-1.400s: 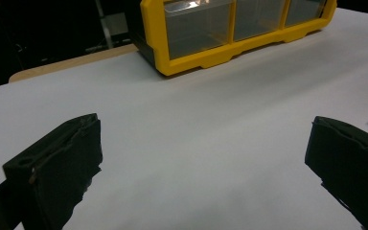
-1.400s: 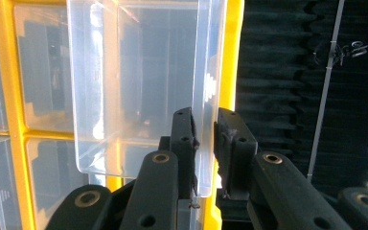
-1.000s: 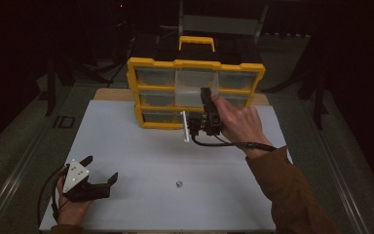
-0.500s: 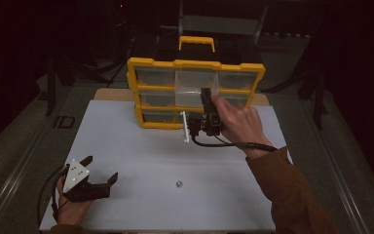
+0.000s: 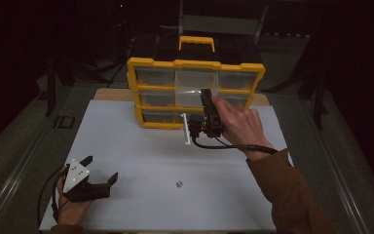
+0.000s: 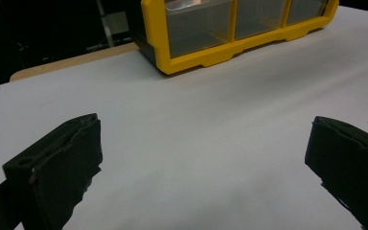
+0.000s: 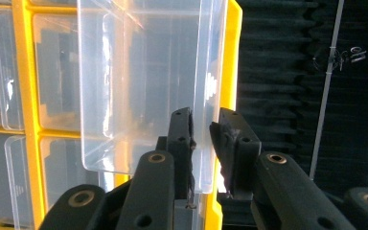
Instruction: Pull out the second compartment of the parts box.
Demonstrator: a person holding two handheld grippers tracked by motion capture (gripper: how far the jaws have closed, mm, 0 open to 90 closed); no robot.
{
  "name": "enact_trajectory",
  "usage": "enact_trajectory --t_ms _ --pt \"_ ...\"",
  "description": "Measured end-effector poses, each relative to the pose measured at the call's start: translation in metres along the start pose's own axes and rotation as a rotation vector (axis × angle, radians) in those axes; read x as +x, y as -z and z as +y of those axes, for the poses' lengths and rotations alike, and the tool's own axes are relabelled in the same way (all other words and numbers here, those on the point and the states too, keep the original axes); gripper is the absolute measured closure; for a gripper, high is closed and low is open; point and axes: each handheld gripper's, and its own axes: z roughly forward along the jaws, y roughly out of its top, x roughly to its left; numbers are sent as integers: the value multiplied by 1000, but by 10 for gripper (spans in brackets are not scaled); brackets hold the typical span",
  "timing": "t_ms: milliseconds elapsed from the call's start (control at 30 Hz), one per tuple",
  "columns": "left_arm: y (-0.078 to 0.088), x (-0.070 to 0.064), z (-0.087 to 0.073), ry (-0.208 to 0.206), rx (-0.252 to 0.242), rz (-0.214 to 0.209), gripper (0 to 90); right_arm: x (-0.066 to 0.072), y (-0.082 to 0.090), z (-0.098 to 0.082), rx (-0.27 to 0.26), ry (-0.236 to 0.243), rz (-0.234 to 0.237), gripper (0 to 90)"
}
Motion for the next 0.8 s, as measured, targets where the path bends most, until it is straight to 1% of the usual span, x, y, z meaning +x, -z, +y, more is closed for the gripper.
enact_trajectory --t_ms 167,200,233,333,367,500,667,733,800 --pt "0 0 0 0 1 0 0 3 5 0 -15 -17 2 683" --pt "0 0 0 0 1 0 0 3 5 0 -15 -17 2 683" --pt "0 0 0 0 1 0 0 4 7 -1 -22 -44 16 641" --pt "0 0 0 0 1 0 0 7 9 -2 -32 -81 23 584" --pt "0 0 0 0 2 0 0 8 10 -3 -37 -100 30 563" --pt "0 0 0 1 1 0 0 14 14 -4 -55 -149 31 479" --pt "0 0 0 0 2 1 0 21 17 -5 -70 -201 57 406" --pt "0 0 0 1 2 1 0 24 17 -5 -70 -234 79 392" --pt "0 0 0 1 3 1 0 28 18 -5 -77 -249 95 383"
